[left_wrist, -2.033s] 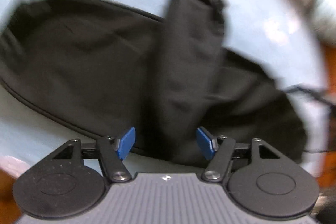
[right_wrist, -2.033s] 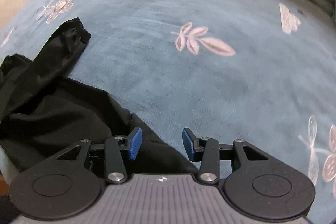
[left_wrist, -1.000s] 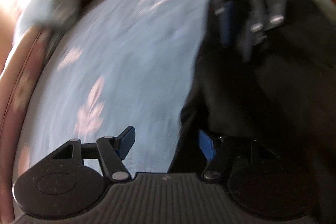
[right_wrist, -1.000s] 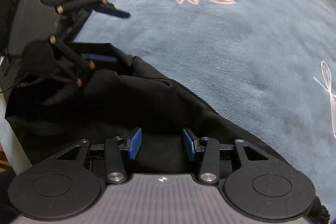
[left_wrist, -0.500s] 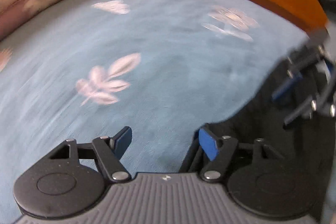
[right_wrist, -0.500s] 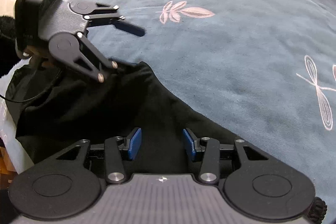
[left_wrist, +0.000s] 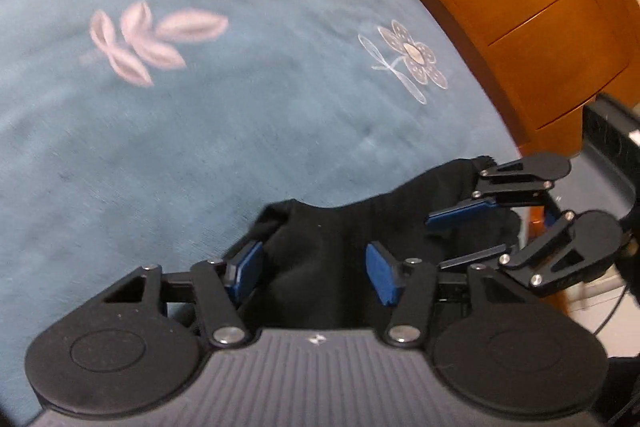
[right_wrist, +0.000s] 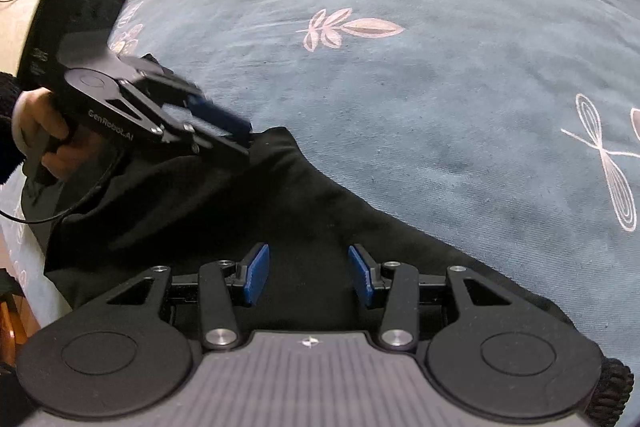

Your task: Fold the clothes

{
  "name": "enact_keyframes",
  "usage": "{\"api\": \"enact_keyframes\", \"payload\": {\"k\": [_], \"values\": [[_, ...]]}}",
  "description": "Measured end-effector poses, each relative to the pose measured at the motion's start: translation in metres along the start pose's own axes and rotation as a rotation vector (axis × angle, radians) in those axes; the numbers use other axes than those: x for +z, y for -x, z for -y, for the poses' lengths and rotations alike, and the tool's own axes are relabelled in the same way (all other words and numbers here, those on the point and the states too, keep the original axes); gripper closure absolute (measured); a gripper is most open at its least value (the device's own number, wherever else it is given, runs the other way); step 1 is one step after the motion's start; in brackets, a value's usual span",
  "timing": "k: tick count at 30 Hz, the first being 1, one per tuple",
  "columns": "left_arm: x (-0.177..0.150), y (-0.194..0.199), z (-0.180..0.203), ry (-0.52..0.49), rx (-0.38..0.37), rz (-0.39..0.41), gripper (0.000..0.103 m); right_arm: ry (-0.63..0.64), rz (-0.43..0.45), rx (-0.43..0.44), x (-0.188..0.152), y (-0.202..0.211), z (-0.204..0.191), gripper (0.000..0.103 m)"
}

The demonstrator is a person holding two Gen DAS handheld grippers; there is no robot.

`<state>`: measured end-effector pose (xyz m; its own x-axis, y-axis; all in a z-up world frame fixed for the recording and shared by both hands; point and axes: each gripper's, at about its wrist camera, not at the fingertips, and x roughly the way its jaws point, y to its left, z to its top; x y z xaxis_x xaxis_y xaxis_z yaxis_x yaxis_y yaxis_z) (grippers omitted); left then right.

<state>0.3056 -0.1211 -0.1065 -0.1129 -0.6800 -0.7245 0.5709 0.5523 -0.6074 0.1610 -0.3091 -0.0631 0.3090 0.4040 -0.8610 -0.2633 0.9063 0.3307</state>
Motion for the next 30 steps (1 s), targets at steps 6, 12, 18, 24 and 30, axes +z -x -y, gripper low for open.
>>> {"api": "enact_keyframes", "payload": {"k": [6,12,18,24,30], "values": [[0.007,-0.007,-0.018,0.13,-0.222,-0.101,0.044,-0.022,-0.012,0.006,-0.005,0.0,0.003,0.054],[0.003,-0.012,-0.021,0.19,-0.203,-0.006,0.046,-0.04,-0.014,0.014,-0.004,-0.004,0.006,0.053],[0.0,-0.009,-0.042,0.344,-0.233,0.061,0.095,-0.032,-0.017,0.014,-0.002,-0.004,0.003,0.053],[0.006,0.004,-0.042,0.328,-0.175,0.108,0.098,-0.03,-0.025,0.007,-0.003,-0.007,0.003,0.053],[0.014,0.017,-0.055,0.297,-0.165,0.073,0.086,-0.035,-0.027,-0.002,-0.002,-0.009,0.001,0.053]]}}
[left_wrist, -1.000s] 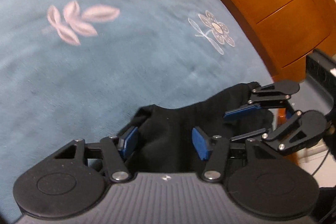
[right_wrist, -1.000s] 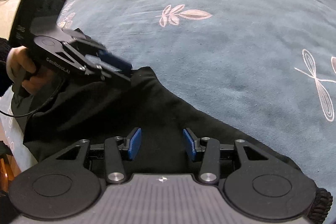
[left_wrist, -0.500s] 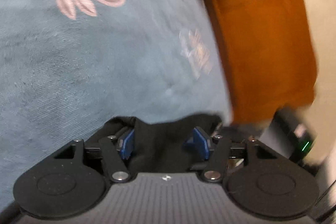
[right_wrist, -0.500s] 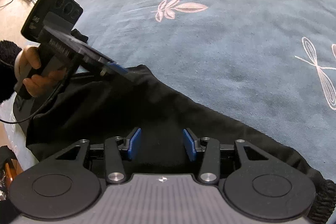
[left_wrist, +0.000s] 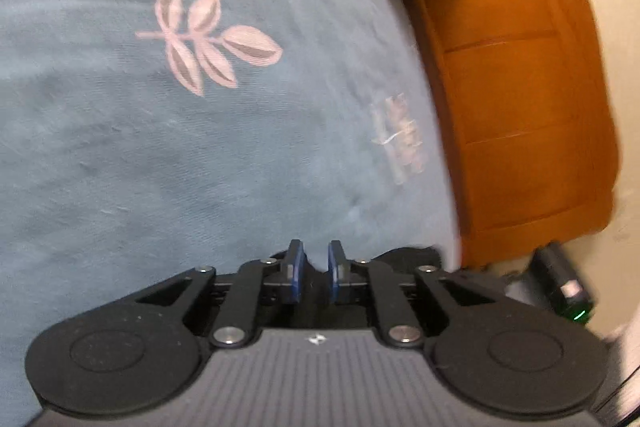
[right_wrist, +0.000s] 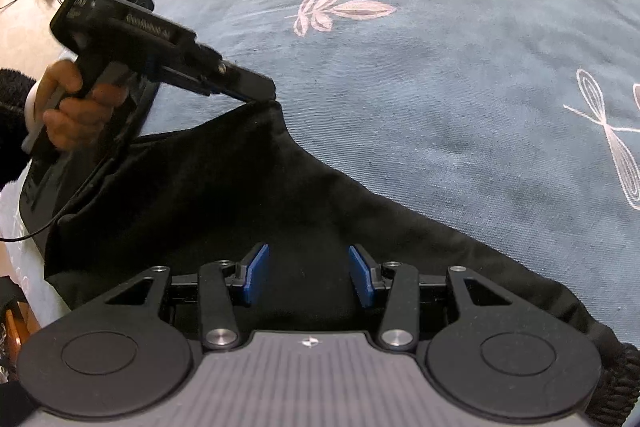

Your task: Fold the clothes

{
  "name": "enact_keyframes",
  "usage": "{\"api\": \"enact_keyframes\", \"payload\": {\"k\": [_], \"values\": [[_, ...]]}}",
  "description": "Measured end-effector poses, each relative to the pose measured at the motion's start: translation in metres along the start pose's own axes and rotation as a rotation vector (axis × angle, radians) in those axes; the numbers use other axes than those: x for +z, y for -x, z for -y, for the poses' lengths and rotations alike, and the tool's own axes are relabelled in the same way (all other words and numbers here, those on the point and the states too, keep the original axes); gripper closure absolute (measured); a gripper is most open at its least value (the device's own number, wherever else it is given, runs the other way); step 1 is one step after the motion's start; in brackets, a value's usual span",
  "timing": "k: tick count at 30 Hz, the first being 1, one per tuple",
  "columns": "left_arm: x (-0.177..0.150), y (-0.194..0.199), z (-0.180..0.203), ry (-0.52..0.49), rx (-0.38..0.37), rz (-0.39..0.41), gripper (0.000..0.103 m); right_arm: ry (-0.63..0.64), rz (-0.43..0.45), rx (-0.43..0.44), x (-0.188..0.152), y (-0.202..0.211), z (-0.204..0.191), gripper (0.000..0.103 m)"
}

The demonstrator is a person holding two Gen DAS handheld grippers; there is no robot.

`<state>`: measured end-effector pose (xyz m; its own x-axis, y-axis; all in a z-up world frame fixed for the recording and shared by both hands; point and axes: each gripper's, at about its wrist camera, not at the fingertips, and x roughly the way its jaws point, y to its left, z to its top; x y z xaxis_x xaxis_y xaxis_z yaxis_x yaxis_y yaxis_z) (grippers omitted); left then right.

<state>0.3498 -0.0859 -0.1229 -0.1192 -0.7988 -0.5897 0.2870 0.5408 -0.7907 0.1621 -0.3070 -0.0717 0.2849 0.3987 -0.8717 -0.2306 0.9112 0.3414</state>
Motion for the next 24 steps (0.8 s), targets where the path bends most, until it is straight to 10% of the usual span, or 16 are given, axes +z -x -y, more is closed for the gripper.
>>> {"api": "enact_keyframes", "payload": {"k": [15,24], "values": [[-0.062,0.046,0.014,-0.262,0.344,-0.134,0.065,0.02,-0.003,-0.007,-0.003,0.007,-0.002,0.049],[-0.061,0.047,-0.005,-0.232,0.303,-0.193,0.071,0.034,-0.014,-0.006,-0.002,0.003,-0.009,0.049]]}}
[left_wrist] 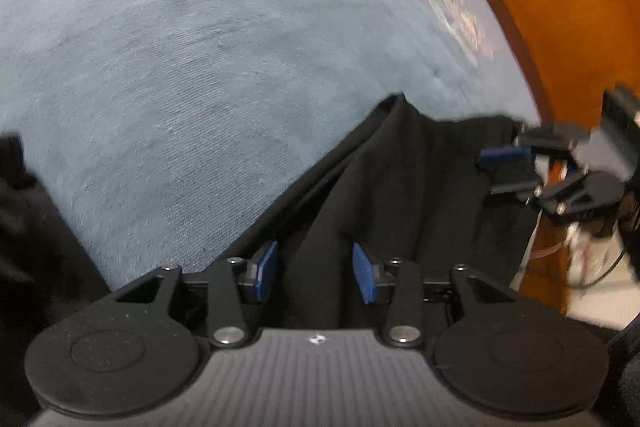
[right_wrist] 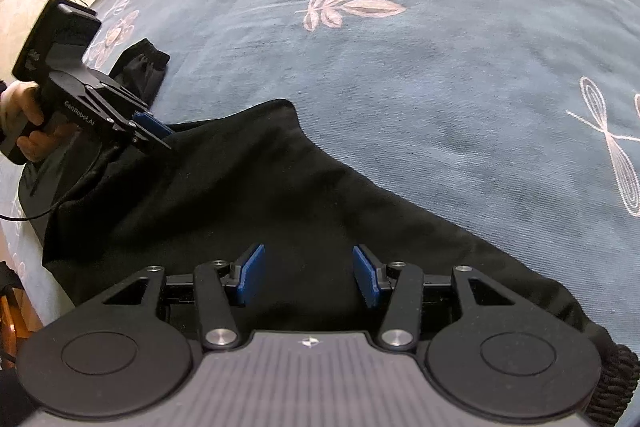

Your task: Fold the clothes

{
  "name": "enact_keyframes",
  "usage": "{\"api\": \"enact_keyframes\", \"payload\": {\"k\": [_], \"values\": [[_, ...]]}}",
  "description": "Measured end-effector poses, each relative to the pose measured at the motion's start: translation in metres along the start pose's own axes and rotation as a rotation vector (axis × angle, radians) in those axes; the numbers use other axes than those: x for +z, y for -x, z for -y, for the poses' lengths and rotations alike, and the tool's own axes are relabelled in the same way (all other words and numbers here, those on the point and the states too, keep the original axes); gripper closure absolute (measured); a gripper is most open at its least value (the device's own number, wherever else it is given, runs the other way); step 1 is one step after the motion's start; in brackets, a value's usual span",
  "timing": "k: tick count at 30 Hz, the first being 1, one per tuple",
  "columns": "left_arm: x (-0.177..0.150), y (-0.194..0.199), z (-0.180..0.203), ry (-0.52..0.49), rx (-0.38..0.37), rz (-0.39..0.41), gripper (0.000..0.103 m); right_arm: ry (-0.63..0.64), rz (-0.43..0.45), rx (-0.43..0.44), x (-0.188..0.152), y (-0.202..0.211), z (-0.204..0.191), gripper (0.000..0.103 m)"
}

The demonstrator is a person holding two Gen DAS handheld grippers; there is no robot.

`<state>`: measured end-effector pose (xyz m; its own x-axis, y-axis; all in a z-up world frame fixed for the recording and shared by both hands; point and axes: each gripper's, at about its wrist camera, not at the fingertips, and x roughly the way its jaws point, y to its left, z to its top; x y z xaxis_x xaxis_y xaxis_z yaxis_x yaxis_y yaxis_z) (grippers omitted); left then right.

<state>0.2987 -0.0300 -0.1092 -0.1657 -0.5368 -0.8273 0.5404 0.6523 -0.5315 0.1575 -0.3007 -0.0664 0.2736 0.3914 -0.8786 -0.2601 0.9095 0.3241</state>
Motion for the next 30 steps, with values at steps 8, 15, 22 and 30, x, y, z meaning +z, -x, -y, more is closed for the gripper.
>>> {"api": "enact_keyframes", "payload": {"k": [8,15,22,30], "values": [[-0.002,0.017,0.033,-0.089,0.178,0.054,0.1,0.026,0.001,-0.006,0.001,-0.001,-0.007,0.049],[0.005,0.017,0.024,0.015,0.272,0.081,0.101,0.012,-0.001,-0.003,0.001,-0.003,-0.006,0.049],[-0.012,0.041,0.019,0.071,0.241,0.163,0.096,0.029,0.006,-0.001,0.002,0.0,-0.009,0.048],[-0.045,0.038,0.028,0.004,0.333,0.071,0.095,0.049,0.023,0.013,0.009,0.002,-0.016,0.048]]}}
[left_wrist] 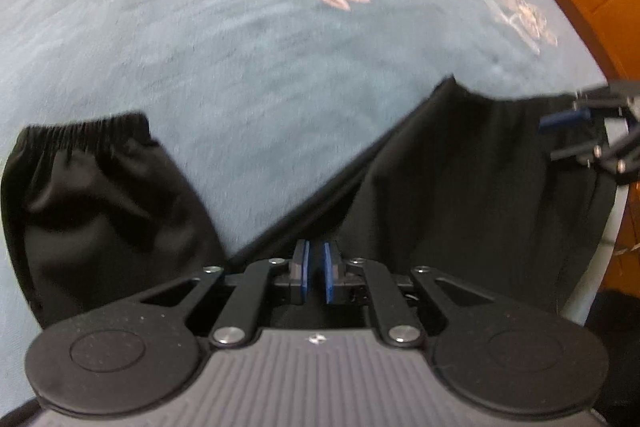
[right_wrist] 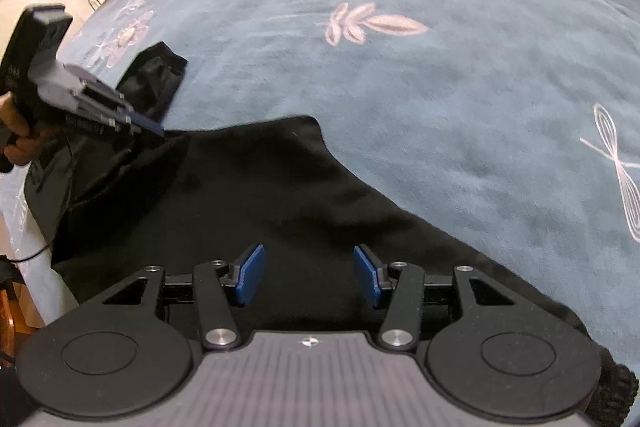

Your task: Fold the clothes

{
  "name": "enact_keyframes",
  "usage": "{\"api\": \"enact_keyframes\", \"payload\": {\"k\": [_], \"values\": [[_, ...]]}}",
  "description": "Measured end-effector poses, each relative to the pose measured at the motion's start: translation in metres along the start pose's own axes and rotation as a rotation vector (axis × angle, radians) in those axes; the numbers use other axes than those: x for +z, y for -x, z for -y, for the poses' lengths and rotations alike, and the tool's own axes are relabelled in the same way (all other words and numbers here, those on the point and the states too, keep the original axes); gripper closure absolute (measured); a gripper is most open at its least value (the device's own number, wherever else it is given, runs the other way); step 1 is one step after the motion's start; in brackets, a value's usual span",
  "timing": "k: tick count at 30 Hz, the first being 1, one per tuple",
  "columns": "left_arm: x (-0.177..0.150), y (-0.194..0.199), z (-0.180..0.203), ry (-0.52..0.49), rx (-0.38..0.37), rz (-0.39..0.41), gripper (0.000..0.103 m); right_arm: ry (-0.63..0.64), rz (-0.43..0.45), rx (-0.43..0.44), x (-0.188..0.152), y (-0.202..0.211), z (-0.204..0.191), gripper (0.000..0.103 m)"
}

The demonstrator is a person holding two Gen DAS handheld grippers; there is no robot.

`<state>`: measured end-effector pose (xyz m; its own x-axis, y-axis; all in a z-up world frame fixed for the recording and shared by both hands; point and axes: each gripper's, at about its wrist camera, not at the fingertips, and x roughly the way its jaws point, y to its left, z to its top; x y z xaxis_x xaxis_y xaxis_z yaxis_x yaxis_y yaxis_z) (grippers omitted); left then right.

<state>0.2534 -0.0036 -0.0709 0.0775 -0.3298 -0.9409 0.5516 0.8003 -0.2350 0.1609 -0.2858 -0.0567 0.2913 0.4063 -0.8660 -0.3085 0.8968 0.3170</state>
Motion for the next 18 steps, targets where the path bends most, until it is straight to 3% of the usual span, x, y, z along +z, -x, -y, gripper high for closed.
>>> {"api": "enact_keyframes", "payload": {"k": [2,6,9,15,18], "values": [[-0.01,0.0,0.003,-0.04,0.039,-0.013,0.094,0.015,-0.004,0.003,0.004,-0.002,-0.004,0.048],[-0.024,-0.001,0.015,-0.192,0.13,-0.026,0.073,0.051,-0.014,0.009,0.011,-0.006,-0.015,0.048],[-0.026,-0.001,0.02,-0.277,0.122,-0.016,0.071,0.074,-0.018,0.014,0.015,-0.009,-0.024,0.047],[-0.022,-0.015,0.025,-0.358,0.097,-0.067,0.071,0.106,-0.03,0.015,0.019,-0.017,-0.039,0.047],[-0.021,-0.016,0.034,-0.38,0.119,-0.084,0.08,0.114,-0.035,0.02,0.021,-0.02,-0.044,0.047]]}}
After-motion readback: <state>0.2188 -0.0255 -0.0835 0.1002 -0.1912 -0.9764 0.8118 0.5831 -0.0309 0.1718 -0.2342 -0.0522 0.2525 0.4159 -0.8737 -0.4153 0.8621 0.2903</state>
